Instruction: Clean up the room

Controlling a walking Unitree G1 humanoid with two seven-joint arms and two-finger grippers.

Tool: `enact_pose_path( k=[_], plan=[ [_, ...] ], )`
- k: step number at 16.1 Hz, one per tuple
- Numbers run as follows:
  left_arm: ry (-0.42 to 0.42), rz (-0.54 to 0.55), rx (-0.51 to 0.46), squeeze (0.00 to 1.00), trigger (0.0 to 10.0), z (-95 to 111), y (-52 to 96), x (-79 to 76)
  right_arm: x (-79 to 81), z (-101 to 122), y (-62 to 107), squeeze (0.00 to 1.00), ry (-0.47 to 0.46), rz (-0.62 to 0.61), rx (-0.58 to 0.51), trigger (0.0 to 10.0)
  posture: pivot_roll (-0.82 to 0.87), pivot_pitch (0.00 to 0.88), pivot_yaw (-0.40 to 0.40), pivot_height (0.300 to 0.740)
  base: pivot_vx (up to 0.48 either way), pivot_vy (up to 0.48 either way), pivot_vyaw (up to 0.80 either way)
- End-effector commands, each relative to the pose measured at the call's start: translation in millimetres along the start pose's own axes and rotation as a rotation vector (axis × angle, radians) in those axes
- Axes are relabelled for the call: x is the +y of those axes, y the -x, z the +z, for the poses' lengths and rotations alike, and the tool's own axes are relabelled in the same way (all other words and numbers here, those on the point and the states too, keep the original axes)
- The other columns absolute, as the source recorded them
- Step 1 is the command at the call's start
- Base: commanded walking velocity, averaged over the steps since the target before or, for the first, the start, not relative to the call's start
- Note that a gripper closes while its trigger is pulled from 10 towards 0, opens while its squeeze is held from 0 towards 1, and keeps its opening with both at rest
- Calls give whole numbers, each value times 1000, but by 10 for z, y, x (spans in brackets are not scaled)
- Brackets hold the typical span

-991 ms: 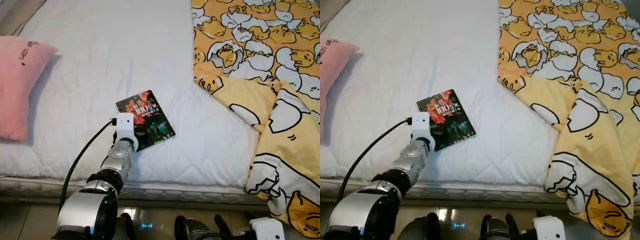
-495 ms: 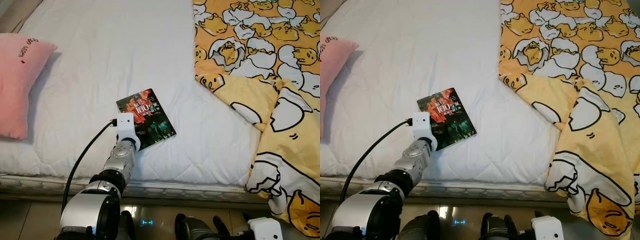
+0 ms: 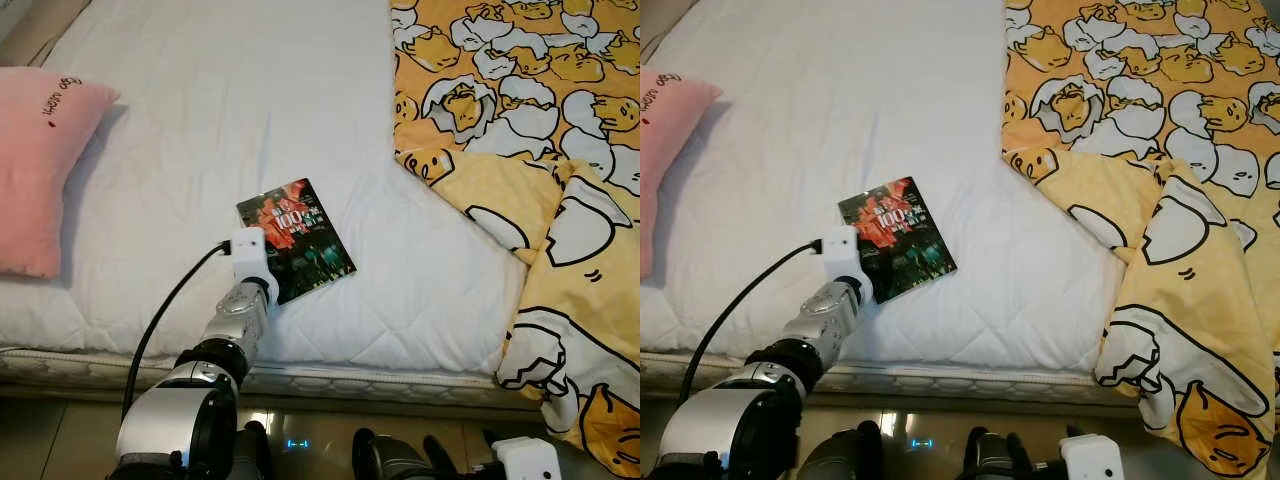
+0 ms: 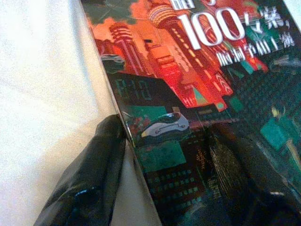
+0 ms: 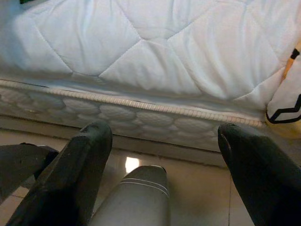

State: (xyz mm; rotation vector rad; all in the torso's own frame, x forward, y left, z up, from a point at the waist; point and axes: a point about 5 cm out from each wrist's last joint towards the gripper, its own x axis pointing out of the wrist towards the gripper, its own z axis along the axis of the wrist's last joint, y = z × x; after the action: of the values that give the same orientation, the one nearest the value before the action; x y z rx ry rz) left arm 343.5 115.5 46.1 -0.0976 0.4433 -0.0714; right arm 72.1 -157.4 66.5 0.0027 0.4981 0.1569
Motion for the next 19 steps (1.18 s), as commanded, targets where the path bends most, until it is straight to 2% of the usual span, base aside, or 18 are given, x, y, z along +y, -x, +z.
enact_pose_path(
  k=[1, 3, 6, 9, 11, 13, 14, 15, 17, 18, 19],
  plan=[
    [-45, -37, 231, 0, 0, -528, 112, -82, -7, -13, 31, 0, -3, -10, 15, 10000, -275, 259, -38, 740, 0, 0, 0],
    [5, -53, 216, 0, 0, -517, 110, -80, -20, 5, 24, 0, -4, -20, 3, 10000, -283, 256, -37, 740, 0, 0, 0],
    [-51, -87, 197, 0, 0, -497, 106, -124, -89, 48, -9, 0, 11, -39, -19, 10000, -298, 230, -48, 740, 0, 0, 0],
    [-38, -98, 150, 0, 0, -394, 78, -142, -145, 56, -105, 0, 21, -42, -30, 10000, -279, 194, -48, 740, 0, 0, 0],
    [-58, -110, 115, 0, 0, -307, 58, -113, -163, 79, -189, 0, 26, -38, -47, 10000, -260, 174, -39, 740, 0, 0, 0],
    [-115, -132, 80, 0, 0, -236, 48, -54, -161, 115, -275, 0, 21, -37, -69, 10000, -243, 163, -29, 740, 0, 0, 0],
    [-267, -161, 50, 0, 0, -222, 58, -17, -135, 105, -339, 0, 16, -29, -71, 10000, -225, 155, -18, 740, 0, 0, 0],
    [-346, -176, 27, 0, 0, -217, 67, -4, -115, 93, -368, 0, 13, -22, -72, 10000, -219, 153, -12, 740, 0, 0, 0],
    [-411, -192, -28, 0, 0, -192, 83, 12, -114, 86, -388, 0, 12, -20, -74, 10000, -213, 145, -7, 740, 0, 0, 0],
    [-413, -197, -88, 0, 0, -130, 93, 28, -130, 93, -425, 0, 11, -23, -80, 10000, -209, 138, -5, 740, 0, 0, 0],
    [-371, -196, -124, 0, 0, -74, 95, 40, -136, 97, -438, 0, 11, -24, -83, 10000, -205, 134, -3, 740, 0, 0, 0]
  ],
)
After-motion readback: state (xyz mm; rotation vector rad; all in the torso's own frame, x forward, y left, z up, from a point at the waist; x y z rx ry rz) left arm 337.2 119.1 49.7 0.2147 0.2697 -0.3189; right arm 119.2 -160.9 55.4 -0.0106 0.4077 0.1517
